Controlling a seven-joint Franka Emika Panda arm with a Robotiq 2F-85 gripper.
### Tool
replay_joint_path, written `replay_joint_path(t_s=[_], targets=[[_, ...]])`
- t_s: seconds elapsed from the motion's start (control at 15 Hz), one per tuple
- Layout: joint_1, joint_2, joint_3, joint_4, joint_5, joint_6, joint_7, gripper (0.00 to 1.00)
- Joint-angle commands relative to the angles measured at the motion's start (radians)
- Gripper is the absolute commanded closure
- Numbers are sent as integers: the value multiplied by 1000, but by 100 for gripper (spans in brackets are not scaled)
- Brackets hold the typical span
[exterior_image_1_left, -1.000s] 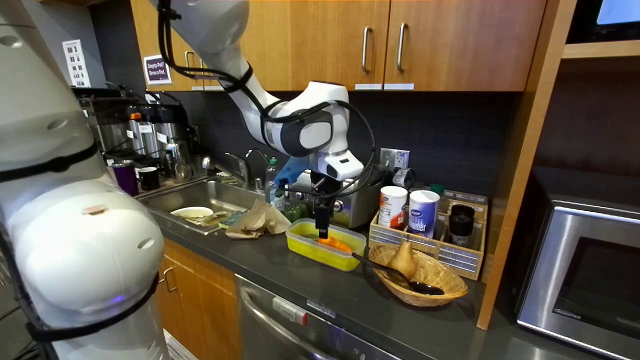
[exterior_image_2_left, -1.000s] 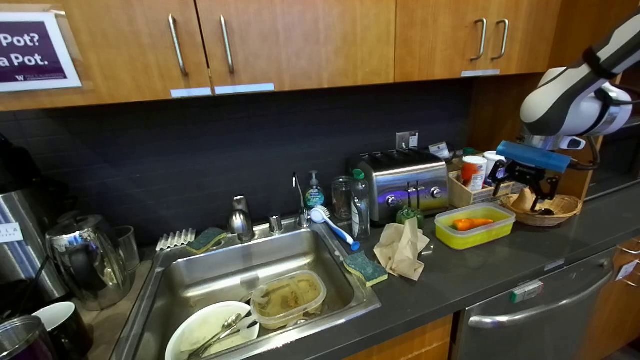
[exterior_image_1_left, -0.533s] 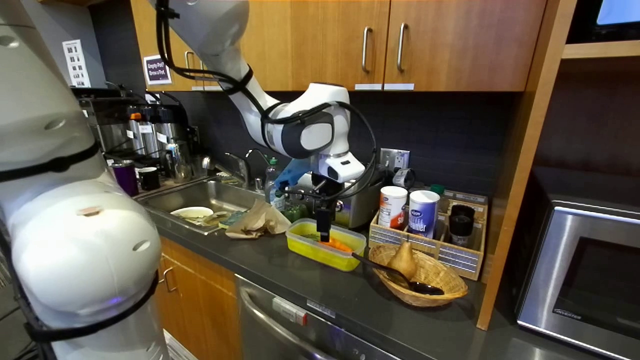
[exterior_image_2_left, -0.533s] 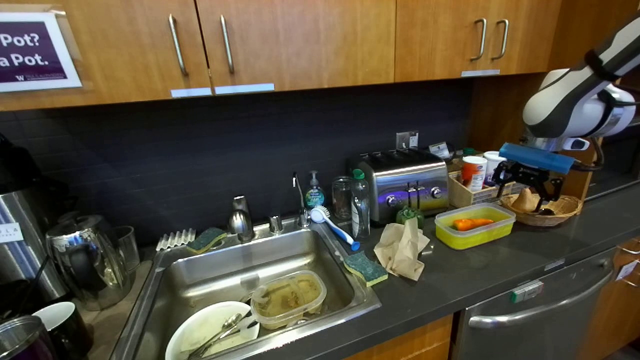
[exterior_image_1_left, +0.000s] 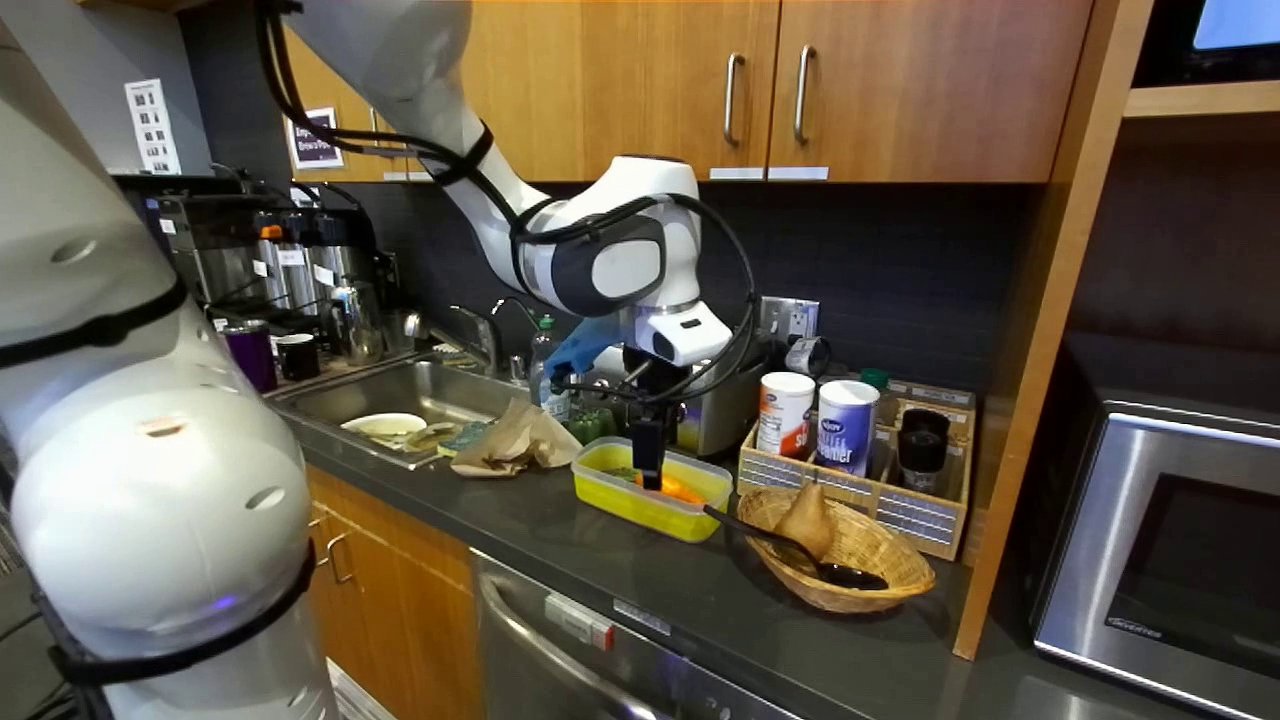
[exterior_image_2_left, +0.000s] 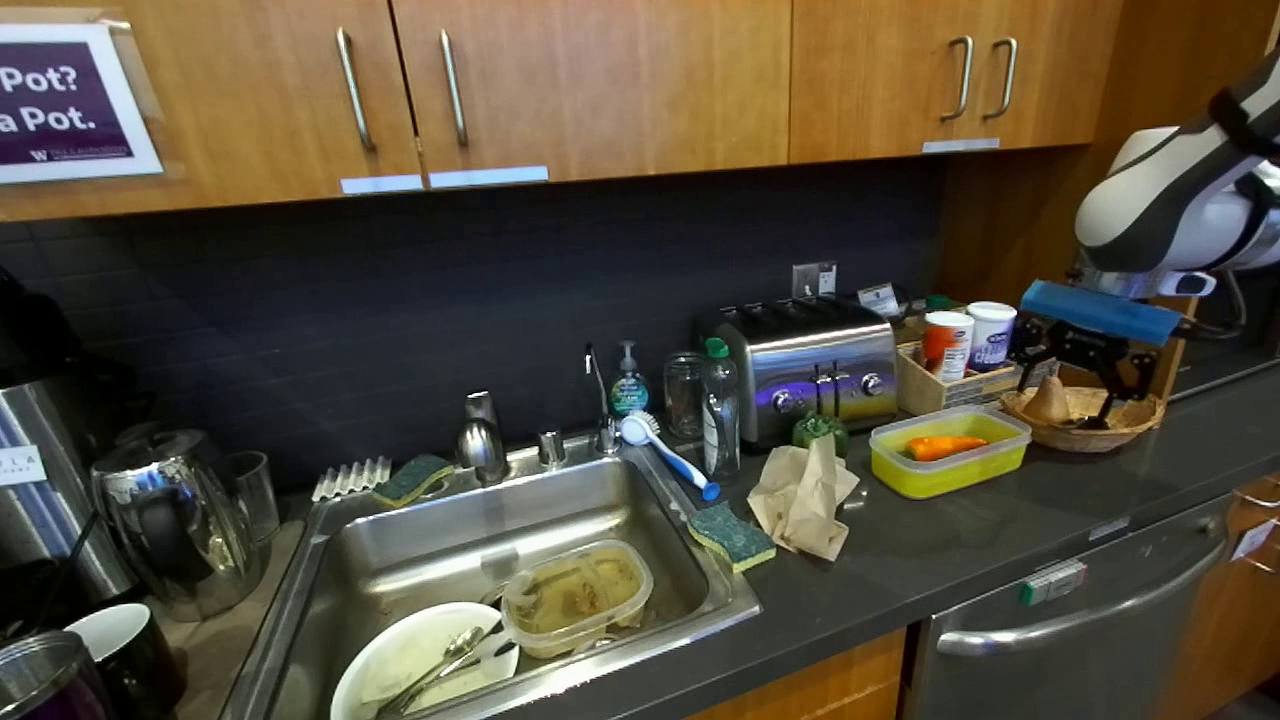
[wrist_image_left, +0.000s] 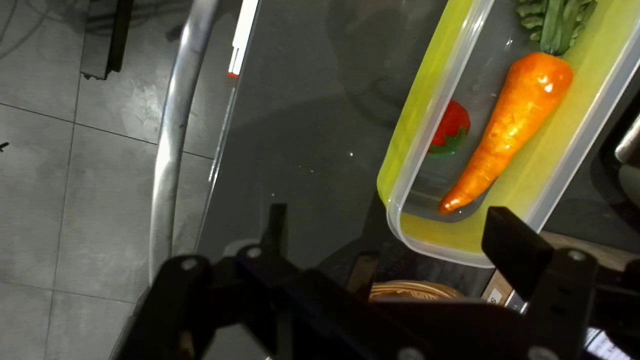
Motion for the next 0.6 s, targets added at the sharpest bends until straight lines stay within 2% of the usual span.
replay_joint_path(t_s=[0.0,0.33,0.4,0.53], targets=[[-38,-85,32,-61,-28,-4,44,0],[-57,-102,50,-64,-24,-21,78,0],[-40,-58,28,-35,1,-11,32,0],[-43,-63,32,-35,0,-15,43,0]])
